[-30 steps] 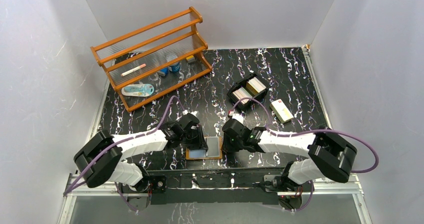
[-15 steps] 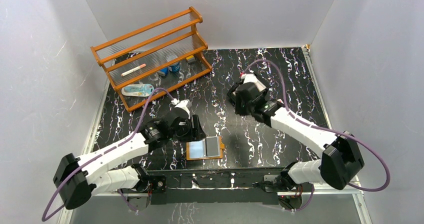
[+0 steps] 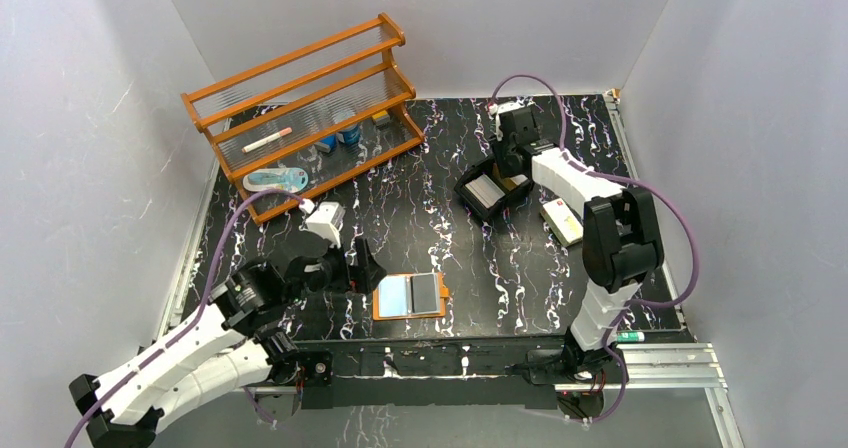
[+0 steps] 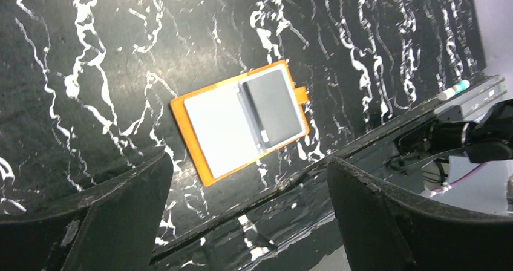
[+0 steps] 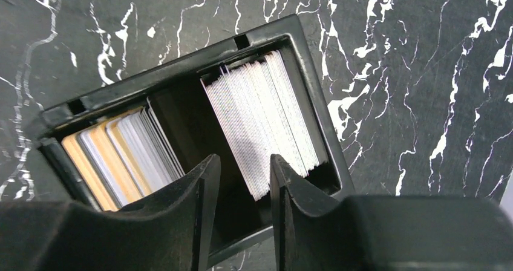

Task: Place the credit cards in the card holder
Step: Pick up the credit card from the storage box.

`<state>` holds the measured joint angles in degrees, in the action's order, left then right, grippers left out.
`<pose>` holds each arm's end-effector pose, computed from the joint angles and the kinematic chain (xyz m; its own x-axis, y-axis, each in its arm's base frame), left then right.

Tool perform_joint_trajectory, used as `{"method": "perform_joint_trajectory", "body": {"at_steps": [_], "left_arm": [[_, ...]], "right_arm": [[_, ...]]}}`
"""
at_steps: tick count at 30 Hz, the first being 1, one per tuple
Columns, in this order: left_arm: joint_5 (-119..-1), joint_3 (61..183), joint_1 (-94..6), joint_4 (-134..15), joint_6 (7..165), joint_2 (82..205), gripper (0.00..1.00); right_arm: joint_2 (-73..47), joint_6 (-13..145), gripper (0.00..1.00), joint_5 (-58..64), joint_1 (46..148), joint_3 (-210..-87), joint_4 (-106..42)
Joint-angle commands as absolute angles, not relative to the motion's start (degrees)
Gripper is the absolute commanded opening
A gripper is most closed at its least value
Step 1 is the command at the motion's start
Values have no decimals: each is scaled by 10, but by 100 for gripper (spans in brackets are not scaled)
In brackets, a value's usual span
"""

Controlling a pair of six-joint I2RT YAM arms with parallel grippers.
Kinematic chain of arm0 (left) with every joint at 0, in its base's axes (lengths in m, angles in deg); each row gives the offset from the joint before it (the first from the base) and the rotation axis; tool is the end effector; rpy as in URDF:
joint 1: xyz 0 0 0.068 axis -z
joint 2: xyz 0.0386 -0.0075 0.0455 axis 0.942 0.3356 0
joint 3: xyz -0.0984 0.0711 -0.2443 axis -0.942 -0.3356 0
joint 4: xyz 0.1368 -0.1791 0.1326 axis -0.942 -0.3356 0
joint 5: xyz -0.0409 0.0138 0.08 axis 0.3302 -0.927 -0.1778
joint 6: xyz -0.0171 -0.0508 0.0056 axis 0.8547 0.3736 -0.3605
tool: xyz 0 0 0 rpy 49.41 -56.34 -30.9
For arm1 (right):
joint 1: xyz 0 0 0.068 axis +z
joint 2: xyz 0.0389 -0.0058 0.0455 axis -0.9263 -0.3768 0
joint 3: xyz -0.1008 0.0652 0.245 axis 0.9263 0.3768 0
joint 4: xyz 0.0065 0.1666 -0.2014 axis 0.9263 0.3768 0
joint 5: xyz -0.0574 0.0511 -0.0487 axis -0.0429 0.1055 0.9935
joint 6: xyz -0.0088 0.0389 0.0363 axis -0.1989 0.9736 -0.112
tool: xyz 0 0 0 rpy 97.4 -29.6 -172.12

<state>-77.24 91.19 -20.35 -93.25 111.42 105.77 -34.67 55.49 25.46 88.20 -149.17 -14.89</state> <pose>0.1001 -0.1113 0.2991 -0.6472 -0.1593 -0.7454 0.3515 0.8054 -0.4773 0.3807 0.1313 0.2409 -0.6411 -0.3006 -0.7061 -0.2017 0.9538 -0.2229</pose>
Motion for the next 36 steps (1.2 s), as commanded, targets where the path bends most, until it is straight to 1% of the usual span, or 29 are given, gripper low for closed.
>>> {"method": "perform_joint_trajectory", "body": {"at_steps": [1, 4, 8, 20, 25, 31, 36], "left_arm": [[-782, 884, -204, -941, 1114, 1016, 99], [-803, 889, -205, -952, 1113, 1009, 99], [-805, 887, -204, -953, 1117, 1006, 98], [-809, 889, -204, -958, 1120, 1011, 98], [-813, 889, -204, -959, 1122, 1009, 98], [-817, 888, -205, -959, 1123, 1012, 99], [-815, 889, -204, -959, 1123, 1012, 98]], "right_arm": [[-368, 499, 46, 269, 885, -1503, -194], [-385, 495, 48, 267, 887, -1516, -190], [-403, 471, 50, 306, 895, -1522, -192], [-434, 426, 50, 423, 928, -1508, -233], [-425, 427, 45, 448, 933, -1509, -238], [-390, 437, 38, 436, 933, -1512, -236], [-385, 438, 32, 421, 933, -1507, -236]]}}
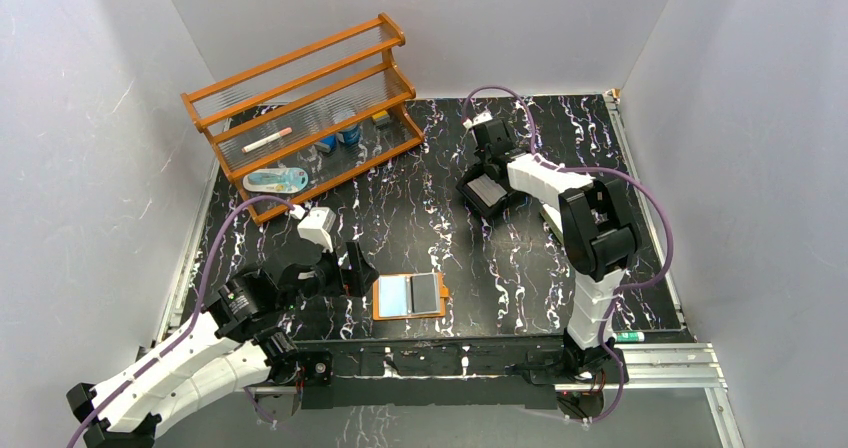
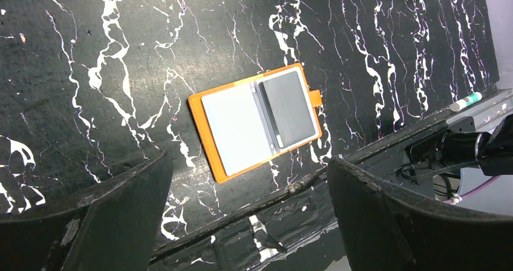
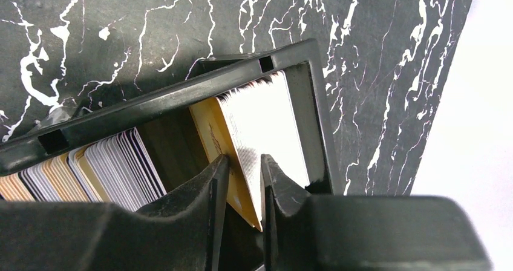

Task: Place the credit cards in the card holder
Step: Pick up the credit card from the storage box.

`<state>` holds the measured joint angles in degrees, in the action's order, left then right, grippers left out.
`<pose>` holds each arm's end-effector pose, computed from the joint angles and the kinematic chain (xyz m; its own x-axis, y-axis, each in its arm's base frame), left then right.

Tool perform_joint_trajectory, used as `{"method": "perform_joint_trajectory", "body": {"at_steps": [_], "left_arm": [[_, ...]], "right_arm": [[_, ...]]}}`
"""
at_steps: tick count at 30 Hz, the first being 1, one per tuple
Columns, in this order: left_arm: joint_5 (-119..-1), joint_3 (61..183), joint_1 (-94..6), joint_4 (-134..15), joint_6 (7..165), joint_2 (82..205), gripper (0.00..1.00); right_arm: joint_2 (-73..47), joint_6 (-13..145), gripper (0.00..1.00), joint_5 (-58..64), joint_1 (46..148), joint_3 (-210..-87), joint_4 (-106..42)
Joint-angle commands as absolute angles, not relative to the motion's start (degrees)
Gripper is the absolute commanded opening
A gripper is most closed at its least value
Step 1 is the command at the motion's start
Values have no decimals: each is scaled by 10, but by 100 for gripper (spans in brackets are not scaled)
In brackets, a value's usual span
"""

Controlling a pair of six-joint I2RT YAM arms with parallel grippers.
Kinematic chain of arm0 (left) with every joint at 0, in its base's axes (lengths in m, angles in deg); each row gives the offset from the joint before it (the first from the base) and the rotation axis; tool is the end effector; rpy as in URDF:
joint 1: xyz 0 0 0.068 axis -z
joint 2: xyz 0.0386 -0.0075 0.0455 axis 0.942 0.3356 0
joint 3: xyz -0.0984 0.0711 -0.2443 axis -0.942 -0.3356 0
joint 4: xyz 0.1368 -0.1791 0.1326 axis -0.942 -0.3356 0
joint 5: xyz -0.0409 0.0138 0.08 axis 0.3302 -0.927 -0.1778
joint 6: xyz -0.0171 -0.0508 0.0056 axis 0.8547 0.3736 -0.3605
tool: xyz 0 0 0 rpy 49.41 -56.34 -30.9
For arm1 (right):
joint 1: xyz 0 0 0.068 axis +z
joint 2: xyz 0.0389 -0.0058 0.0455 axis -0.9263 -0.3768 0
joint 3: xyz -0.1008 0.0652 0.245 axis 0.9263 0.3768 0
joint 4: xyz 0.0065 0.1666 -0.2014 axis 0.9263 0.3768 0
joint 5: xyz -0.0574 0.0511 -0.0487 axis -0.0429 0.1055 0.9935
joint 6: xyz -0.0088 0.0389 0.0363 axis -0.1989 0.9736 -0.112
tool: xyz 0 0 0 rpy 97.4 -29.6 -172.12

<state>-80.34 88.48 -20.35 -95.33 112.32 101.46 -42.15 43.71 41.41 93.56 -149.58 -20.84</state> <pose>0.0922 -0.0989 0.2891 -0.6335 -0.1856 -0.7511 0.3092 0.8292 -0.4656 0.3890 0.1668 0.2024 -0.6046 -0.5419 -0.5838 -0.2130 0.8162 -0.5371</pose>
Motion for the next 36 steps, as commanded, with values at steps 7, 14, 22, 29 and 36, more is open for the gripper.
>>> {"method": "perform_joint_trajectory", "body": {"at_steps": [7, 14, 22, 29, 36], "left_arm": [[-816, 887, -204, -959, 1125, 1011, 98], [-818, 887, -204, -960, 1126, 1013, 99], [-821, 894, -204, -971, 1131, 1033, 99], [-828, 896, -204, -984, 1163, 1052, 98], [-829, 890, -205, -989, 1214, 1101, 98]], "right_arm": [[-383, 443, 27, 415, 933, -1508, -233], [-378, 449, 21, 407, 933, -1515, -221], [-338, 500, 4, 369, 933, -1513, -159], [-283, 539, 0, 362, 953, -1519, -114], [-243, 645, 0, 315, 960, -1587, -23]]}}
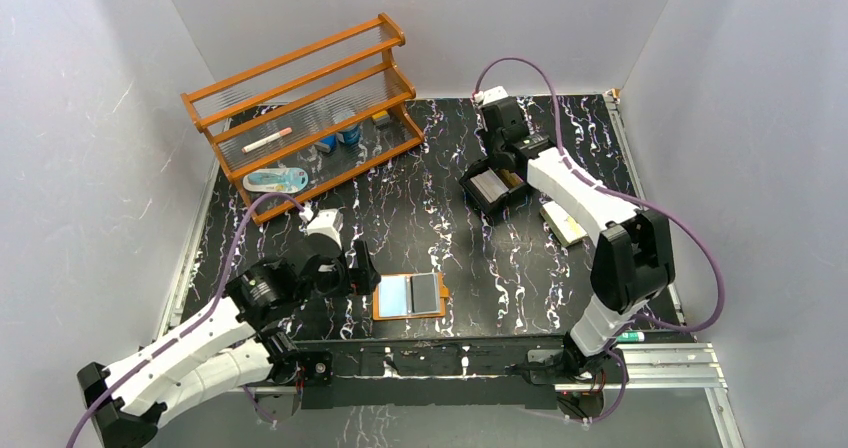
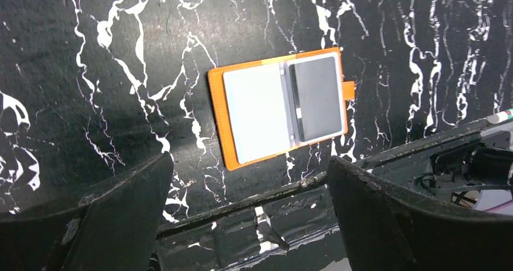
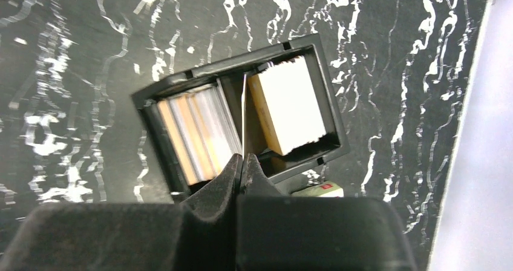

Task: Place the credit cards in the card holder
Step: Pick up the credit card from the storage box.

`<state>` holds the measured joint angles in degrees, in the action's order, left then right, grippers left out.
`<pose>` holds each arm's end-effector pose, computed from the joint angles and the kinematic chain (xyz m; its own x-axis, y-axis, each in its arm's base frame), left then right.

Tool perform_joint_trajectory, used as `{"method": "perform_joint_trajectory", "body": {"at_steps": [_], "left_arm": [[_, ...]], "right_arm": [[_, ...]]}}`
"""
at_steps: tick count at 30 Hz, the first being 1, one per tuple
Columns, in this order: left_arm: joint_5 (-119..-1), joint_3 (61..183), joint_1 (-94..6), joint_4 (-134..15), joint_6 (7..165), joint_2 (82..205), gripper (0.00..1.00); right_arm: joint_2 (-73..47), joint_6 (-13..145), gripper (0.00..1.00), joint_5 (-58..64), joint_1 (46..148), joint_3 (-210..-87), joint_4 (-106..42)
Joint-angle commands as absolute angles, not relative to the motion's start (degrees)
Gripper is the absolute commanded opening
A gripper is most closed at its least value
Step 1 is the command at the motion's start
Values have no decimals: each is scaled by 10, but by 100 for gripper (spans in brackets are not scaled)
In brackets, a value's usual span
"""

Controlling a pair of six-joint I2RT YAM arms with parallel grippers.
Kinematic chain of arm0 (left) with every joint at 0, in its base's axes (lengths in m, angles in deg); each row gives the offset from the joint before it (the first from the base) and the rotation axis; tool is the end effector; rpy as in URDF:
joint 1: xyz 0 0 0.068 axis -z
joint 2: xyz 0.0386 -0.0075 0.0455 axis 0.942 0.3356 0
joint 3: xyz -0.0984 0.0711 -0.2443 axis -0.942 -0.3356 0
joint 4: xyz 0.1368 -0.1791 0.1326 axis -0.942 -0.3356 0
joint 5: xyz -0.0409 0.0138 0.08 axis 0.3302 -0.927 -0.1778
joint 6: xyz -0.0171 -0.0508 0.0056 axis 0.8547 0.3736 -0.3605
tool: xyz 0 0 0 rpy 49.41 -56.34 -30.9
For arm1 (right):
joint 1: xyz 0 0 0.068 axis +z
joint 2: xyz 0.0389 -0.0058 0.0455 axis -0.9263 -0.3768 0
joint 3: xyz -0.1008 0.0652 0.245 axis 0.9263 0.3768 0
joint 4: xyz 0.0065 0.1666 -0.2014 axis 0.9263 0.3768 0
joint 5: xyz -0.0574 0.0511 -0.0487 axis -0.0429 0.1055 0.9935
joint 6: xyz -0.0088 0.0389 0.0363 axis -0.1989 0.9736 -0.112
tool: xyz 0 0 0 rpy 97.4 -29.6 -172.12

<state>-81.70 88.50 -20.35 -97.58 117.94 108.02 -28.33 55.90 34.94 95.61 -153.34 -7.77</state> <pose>0.1035 -0.1111 0.2716 -0.7171 -0.1931 -0.6697 0.1851 0.8736 -0.4501 0.3454 0.1650 0.2976 -0.5682 -0.3544 -0.7427 -0.1774 0.9340 -0.3100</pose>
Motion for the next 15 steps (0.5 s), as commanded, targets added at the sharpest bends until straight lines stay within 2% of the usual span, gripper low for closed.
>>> {"method": "perform_joint_trajectory", "body": {"at_steps": [1, 4, 6, 12, 15], "left_arm": [[-825, 888, -205, -983, 1216, 1105, 97], [-823, 883, -206, -976, 1219, 1118, 94], [-821, 881, -205, -971, 1222, 1125, 86], [-790, 848, -215, -921, 1230, 1143, 43], [-750, 831, -237, -883, 1228, 1164, 28]], "right_arm": [[-235, 668, 0, 307, 962, -1590, -13], [-211, 744, 0, 332, 980, -1592, 30], [-188, 780, 0, 303, 983, -1574, 36], [-86, 886, 0, 113, 989, -1443, -67], [-42, 935, 0, 46, 999, -1361, -120]]}}
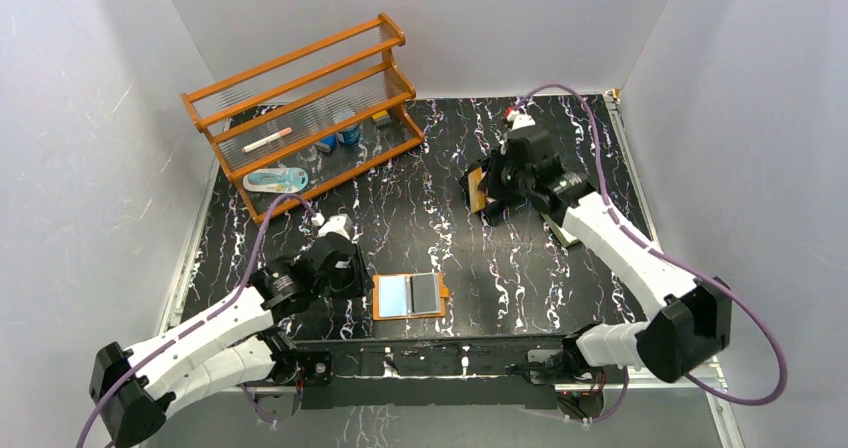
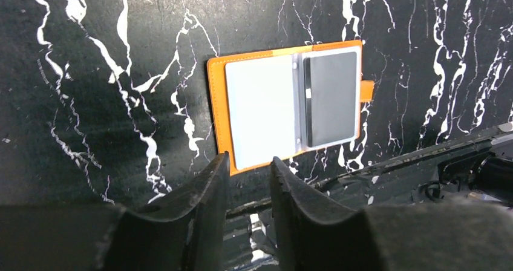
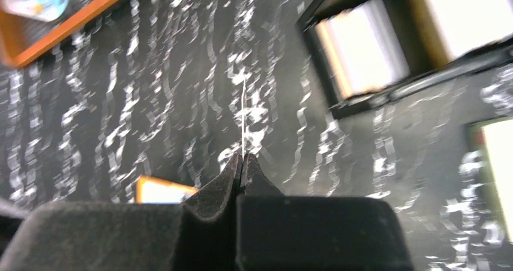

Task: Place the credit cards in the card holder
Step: Pick up the credit card from the storage box, then insert the credit card into the card holder.

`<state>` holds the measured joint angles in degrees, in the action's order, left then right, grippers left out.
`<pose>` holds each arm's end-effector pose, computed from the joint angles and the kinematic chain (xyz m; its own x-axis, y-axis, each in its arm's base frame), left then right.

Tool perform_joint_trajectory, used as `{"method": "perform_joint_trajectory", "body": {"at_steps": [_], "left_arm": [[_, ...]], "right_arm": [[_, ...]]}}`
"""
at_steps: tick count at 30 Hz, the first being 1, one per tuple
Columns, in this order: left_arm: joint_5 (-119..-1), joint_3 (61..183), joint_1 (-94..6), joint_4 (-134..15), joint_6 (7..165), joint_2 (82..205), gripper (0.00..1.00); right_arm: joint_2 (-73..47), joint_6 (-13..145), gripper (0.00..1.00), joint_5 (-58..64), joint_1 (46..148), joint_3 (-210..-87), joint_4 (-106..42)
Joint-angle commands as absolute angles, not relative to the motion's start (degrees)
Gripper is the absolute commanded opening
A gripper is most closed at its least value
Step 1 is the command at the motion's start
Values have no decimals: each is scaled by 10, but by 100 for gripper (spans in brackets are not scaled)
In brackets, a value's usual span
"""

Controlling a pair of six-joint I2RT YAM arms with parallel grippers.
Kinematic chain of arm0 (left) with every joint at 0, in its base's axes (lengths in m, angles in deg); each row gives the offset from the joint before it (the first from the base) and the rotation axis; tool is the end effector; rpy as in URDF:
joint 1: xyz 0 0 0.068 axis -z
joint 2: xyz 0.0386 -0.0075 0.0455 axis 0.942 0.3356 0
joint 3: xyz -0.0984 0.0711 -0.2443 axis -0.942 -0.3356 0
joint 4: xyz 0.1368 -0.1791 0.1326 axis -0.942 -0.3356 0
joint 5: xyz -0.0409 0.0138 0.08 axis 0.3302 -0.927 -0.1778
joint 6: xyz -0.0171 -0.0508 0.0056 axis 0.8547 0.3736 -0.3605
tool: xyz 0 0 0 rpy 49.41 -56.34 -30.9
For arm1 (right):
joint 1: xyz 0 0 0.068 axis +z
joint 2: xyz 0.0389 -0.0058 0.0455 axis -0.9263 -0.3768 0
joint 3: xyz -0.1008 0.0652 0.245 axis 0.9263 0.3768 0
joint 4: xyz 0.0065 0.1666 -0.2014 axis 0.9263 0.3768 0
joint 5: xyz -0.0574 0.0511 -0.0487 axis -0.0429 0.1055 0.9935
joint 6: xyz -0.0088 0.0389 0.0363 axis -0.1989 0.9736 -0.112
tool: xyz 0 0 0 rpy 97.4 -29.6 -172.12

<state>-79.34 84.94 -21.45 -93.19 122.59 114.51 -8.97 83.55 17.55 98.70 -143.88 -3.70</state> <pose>0.1173 -0.1247 0.2410 -0.7839 -0.2189 -0.5811 0.0963 0.8816 -0.4620 0.2604 0.1503 0.3430 -0.6219 0.1091 -0.7755 -0.1804 0.9437 0.2774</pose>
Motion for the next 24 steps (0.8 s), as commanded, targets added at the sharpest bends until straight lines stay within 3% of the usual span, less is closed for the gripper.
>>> {"method": "perform_joint_trajectory", "body": {"at_steps": [1, 8, 16, 24], "left_arm": [[-736, 824, -245, -871, 1228, 1170, 25], [-642, 762, -313, -798, 1231, 1185, 15], [-599, 720, -321, -729, 1231, 1216, 13], [-600, 697, -322, -717, 1237, 1237, 8]], "right_arm": [[-34, 947, 0, 32, 1004, -1336, -141], [8, 1054, 0, -12, 1081, -1191, -308], [-52, 1097, 0, 52, 1196, -1153, -388], [-87, 1104, 0, 104, 1240, -1110, -440]]}}
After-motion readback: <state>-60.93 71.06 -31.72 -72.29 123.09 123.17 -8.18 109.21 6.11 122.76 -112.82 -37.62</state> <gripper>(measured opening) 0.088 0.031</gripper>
